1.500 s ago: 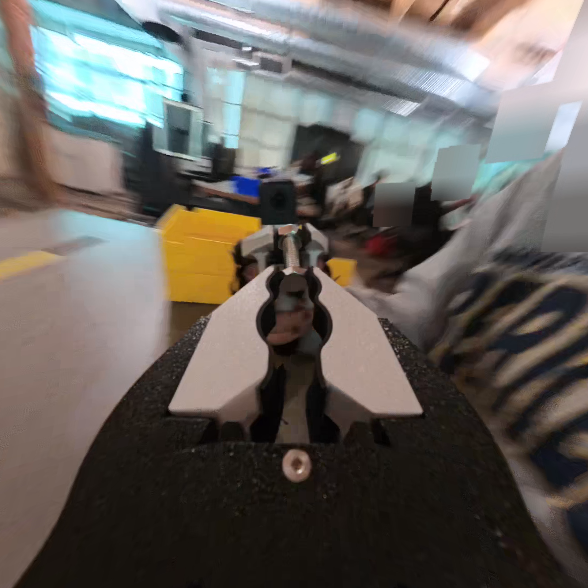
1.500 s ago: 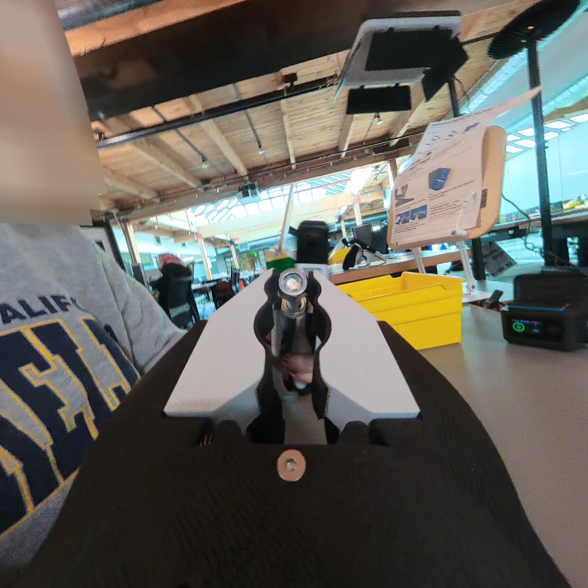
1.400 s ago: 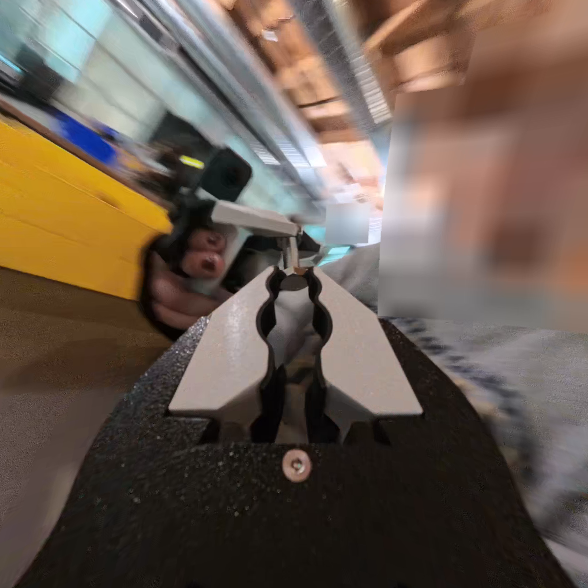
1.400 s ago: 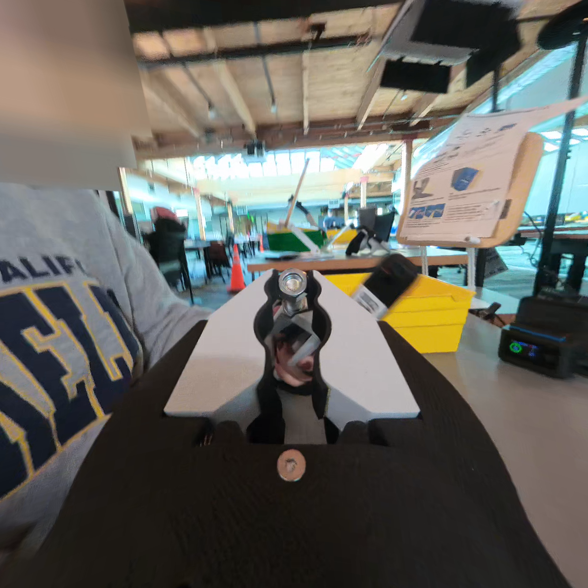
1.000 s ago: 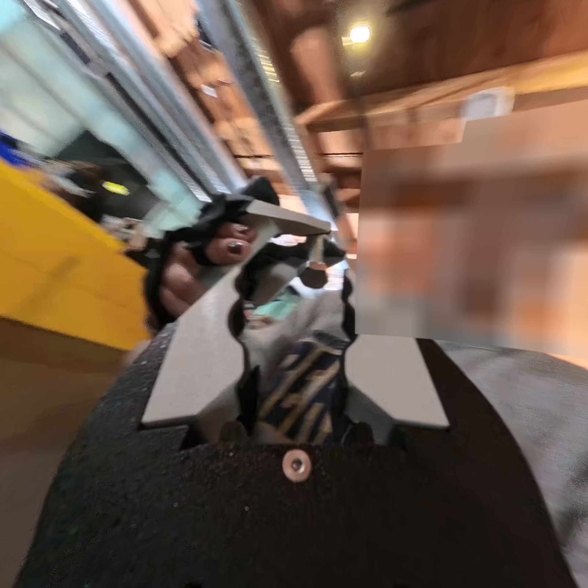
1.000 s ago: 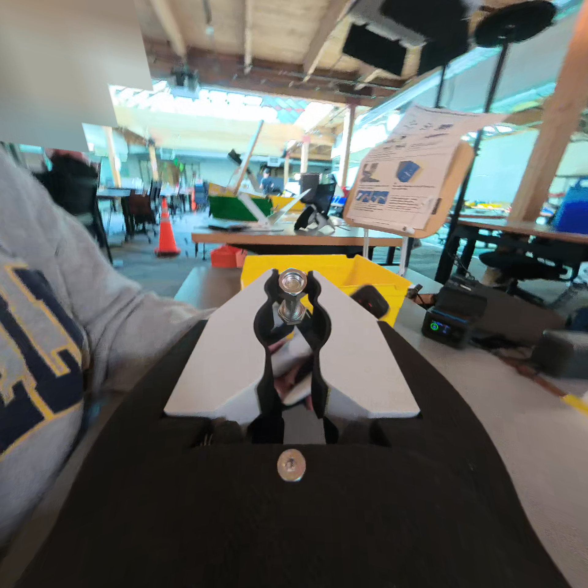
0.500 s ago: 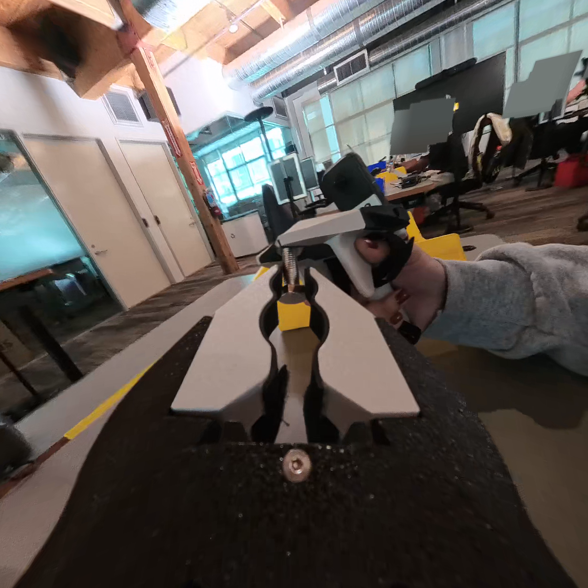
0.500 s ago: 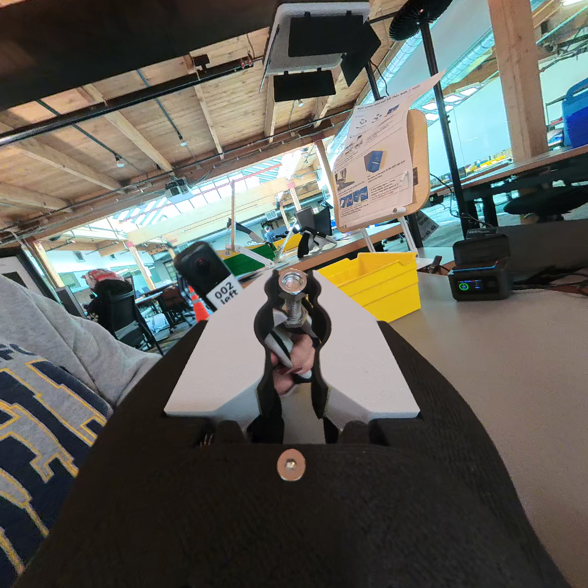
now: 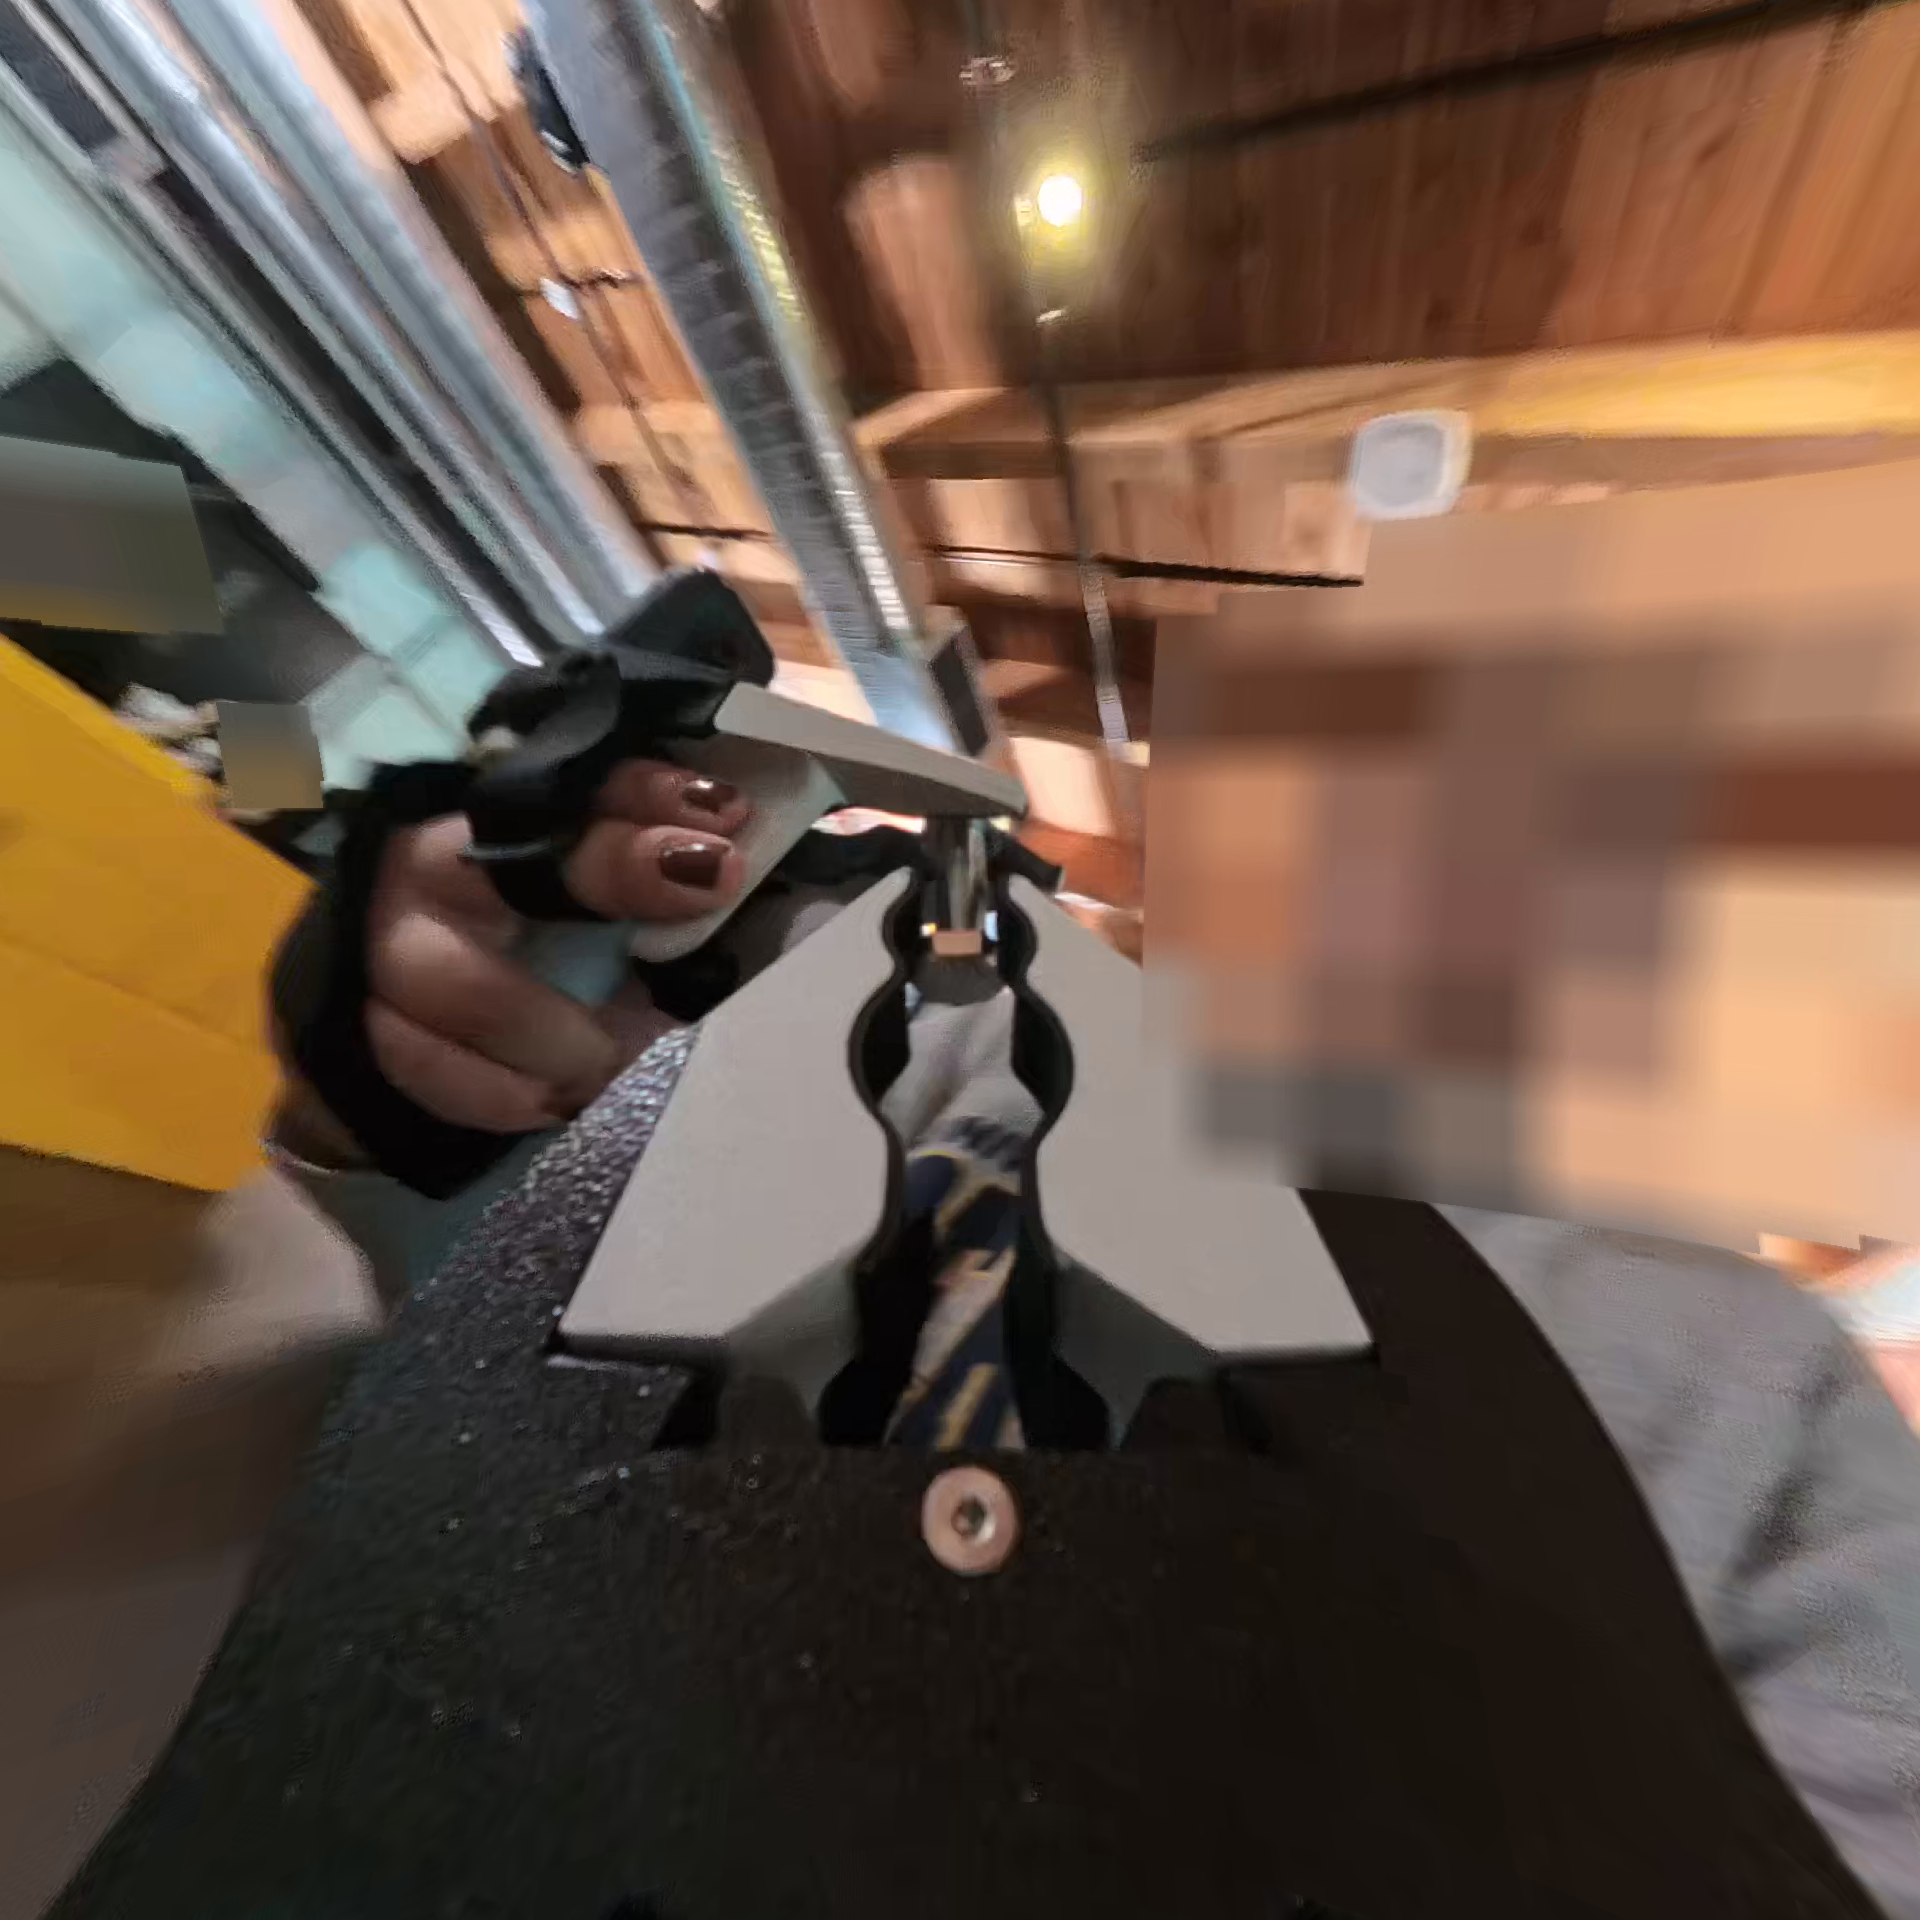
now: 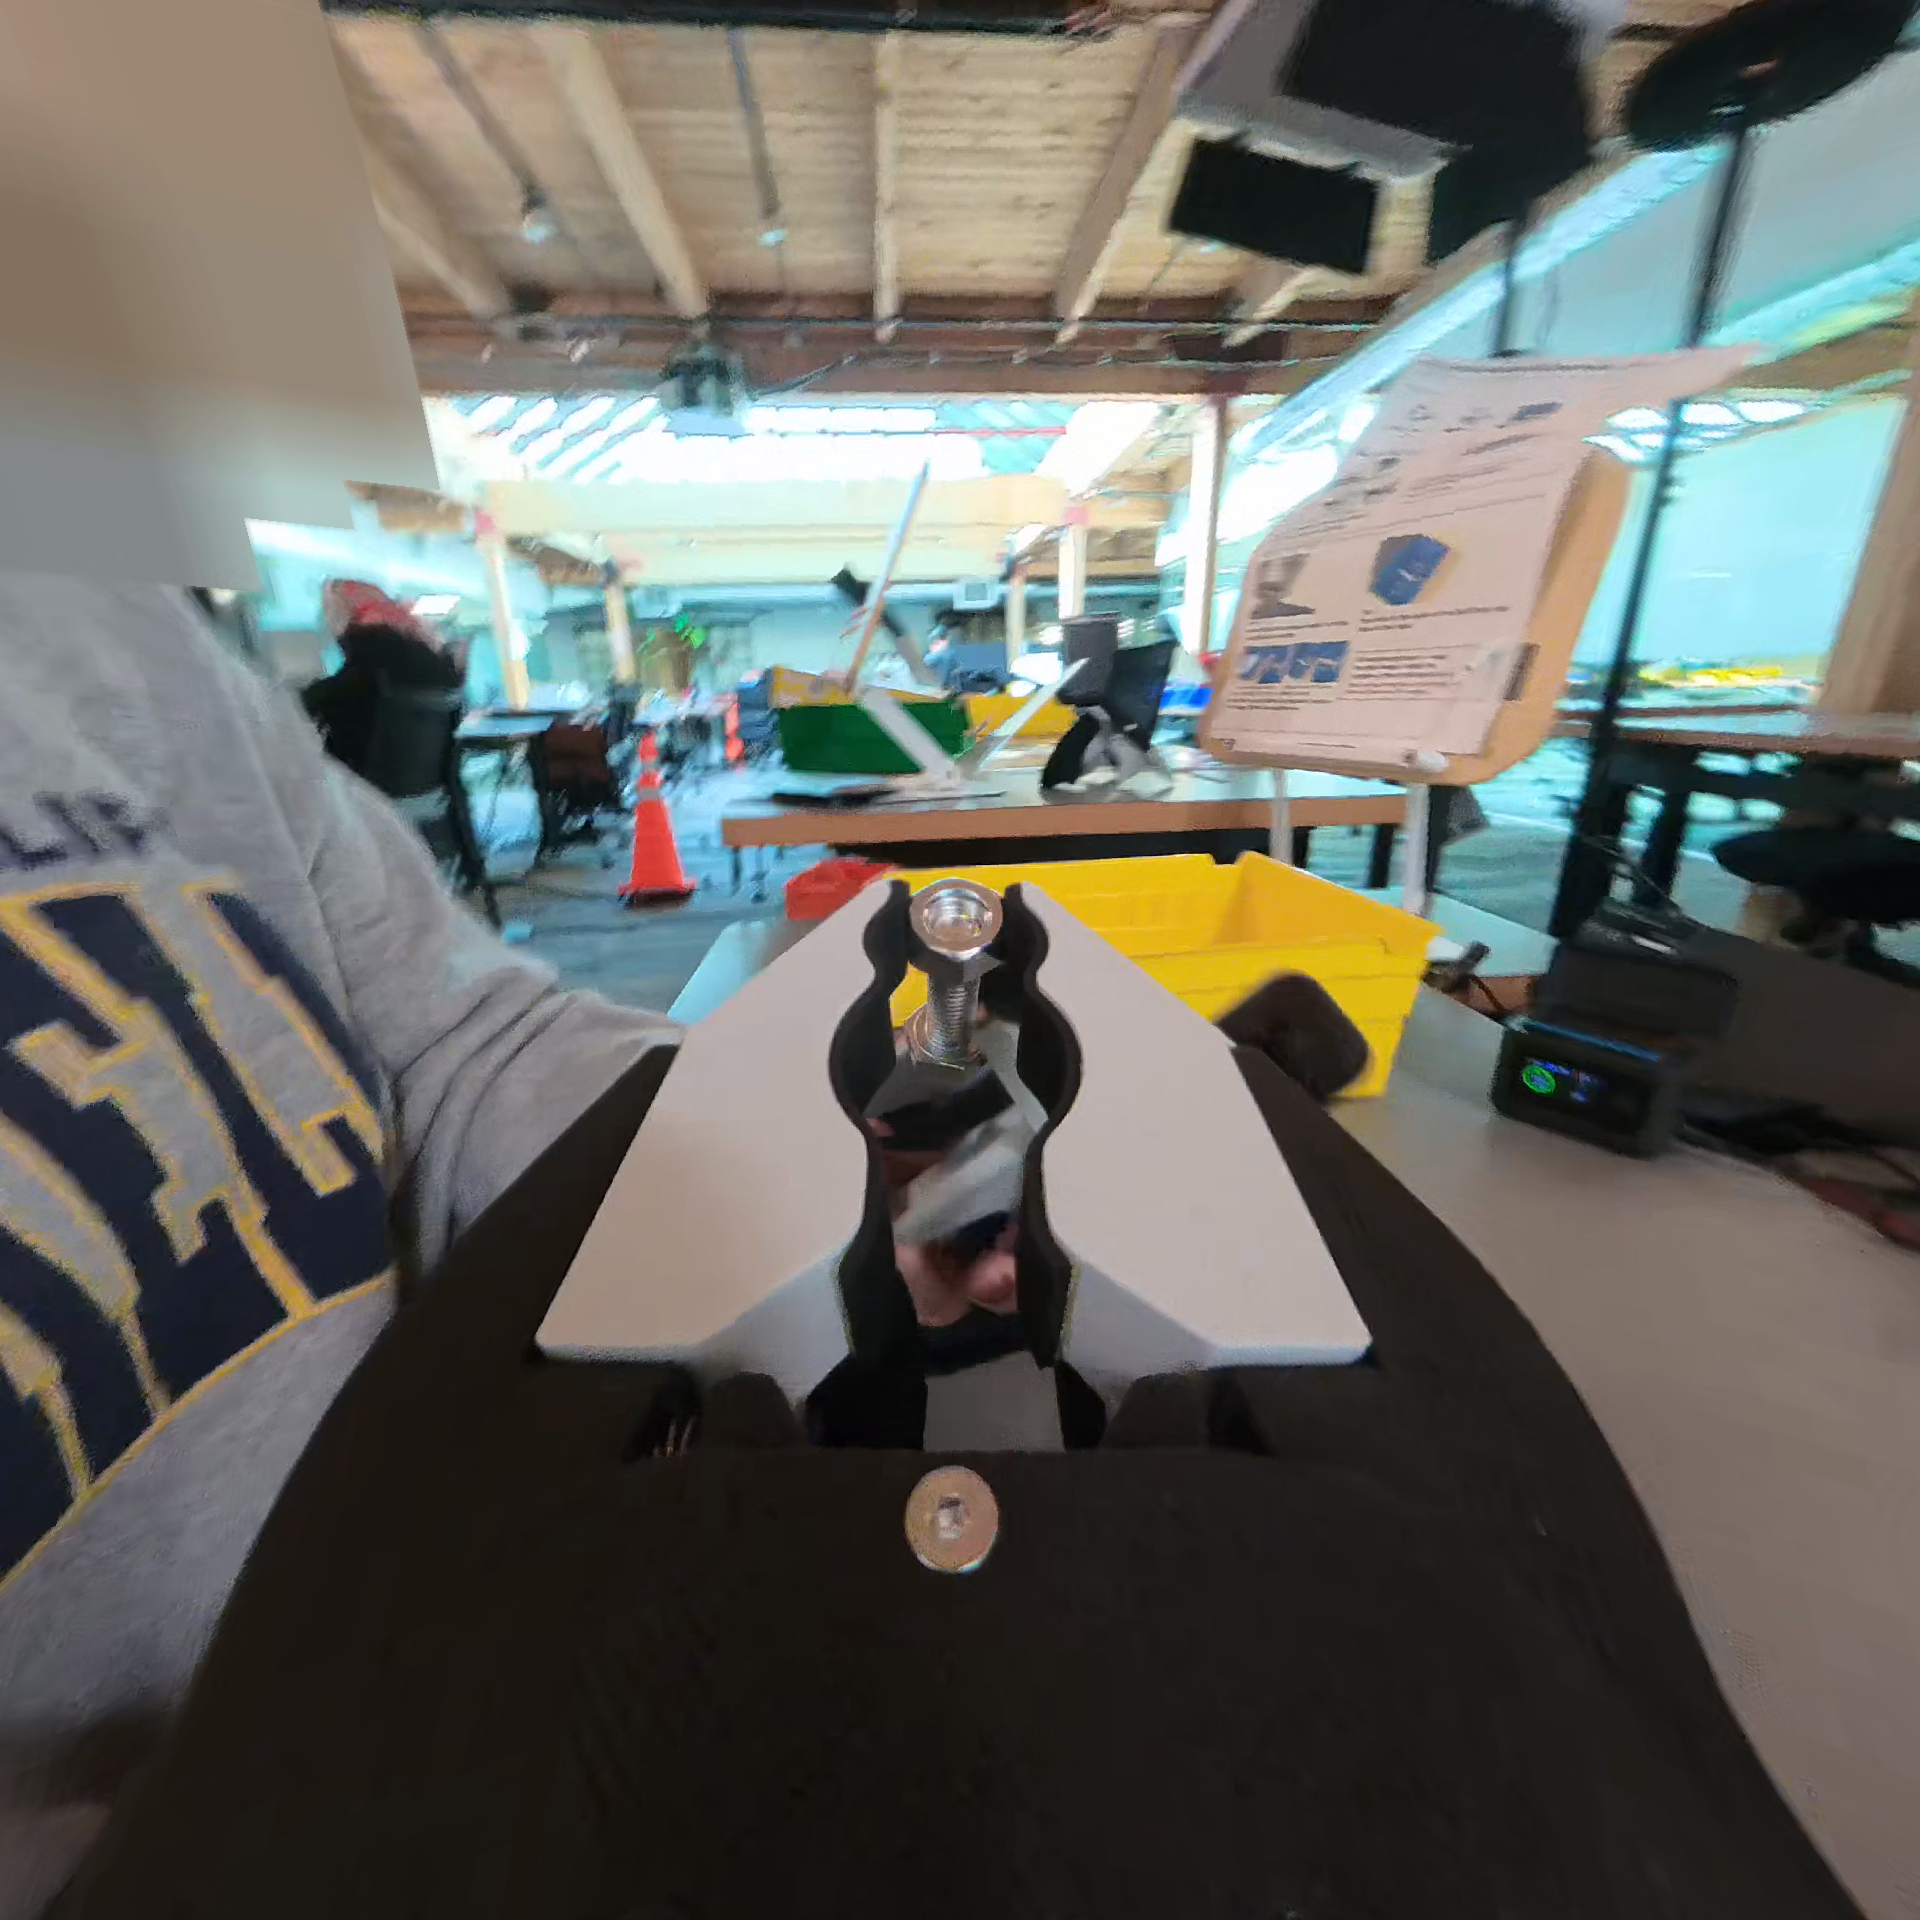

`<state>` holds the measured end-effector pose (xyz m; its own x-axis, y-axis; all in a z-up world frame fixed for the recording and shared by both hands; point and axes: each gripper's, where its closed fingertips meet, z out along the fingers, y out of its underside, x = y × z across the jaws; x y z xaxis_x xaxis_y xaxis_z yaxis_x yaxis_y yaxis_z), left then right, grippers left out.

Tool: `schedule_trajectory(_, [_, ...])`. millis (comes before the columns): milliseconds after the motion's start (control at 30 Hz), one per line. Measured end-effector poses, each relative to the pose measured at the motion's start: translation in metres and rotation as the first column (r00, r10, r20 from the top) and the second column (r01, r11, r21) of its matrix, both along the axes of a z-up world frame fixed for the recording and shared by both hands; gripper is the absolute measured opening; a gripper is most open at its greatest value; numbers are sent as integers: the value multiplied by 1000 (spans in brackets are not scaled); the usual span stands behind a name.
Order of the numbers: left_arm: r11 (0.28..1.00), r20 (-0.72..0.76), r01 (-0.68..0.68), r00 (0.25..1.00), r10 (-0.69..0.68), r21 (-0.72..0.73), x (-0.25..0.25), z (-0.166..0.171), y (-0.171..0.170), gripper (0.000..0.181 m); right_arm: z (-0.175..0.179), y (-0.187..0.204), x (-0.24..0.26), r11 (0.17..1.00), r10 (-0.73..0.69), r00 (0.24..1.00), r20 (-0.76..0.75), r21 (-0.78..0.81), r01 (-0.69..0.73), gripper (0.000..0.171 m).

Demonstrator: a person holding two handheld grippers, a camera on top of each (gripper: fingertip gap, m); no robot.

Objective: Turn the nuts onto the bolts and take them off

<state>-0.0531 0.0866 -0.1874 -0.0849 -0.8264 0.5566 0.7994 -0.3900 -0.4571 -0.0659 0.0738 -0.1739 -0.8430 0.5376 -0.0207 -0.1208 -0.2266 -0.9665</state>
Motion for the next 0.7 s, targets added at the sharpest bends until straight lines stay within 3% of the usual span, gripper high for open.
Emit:
schedule_trajectory(67, [973, -187, -227, 958, 215, -44, -7, -13, 16, 54, -3, 15, -10, 995, -61, 997, 50, -80, 65, 16])
schedule_trajectory(100, [933, -319, -359, 888, 333, -26, -11, -21, 23, 62, -3, 22, -14, 989, -85, 994, 70, -116, 93, 16])
schedule_trajectory(133, [870, -458, -492, 767, 450, 30, -17, -30, 29, 64, -3, 28, -18, 981, -106, 990, 93, -150, 120, 17])
schedule_trajectory(200, [709, -679, -669, 414, 606, 225, -28, -42, 35, 67, -4, 35, -23, 972, -113, 986, 121, -191, 135, 17])
schedule_trajectory(267, [571, -725, -701, 110, 679, 428, -31, -39, 34, 69, -8, 36, -26, 969, -107, 983, 148, -206, 136, 16])
schedule_trajectory(300, [524, -709, -698, 32, 704, 488, -30, -35, 33, 67, -9, 34, -27, 969, -99, 983, 155, -210, 131, 16])
schedule_trajectory(400, [473, -689, -699, -39, 723, 536, -29, -30, 32, 58, -11, 30, -28, 967, -71, 983, 167, -232, 109, 16])
schedule_trajectory(500, [424, -659, -735, -41, 751, 529, -39, -23, 26, 53, -12, 26, -27, 963, -41, 984, 171, -254, 84, 16])
schedule_trajectory(700, [422, -607, -783, 73, 792, 457, -51, -14, 17, 51, -12, 25, -30, 955, -24, 983, 181, -287, 77, 17])
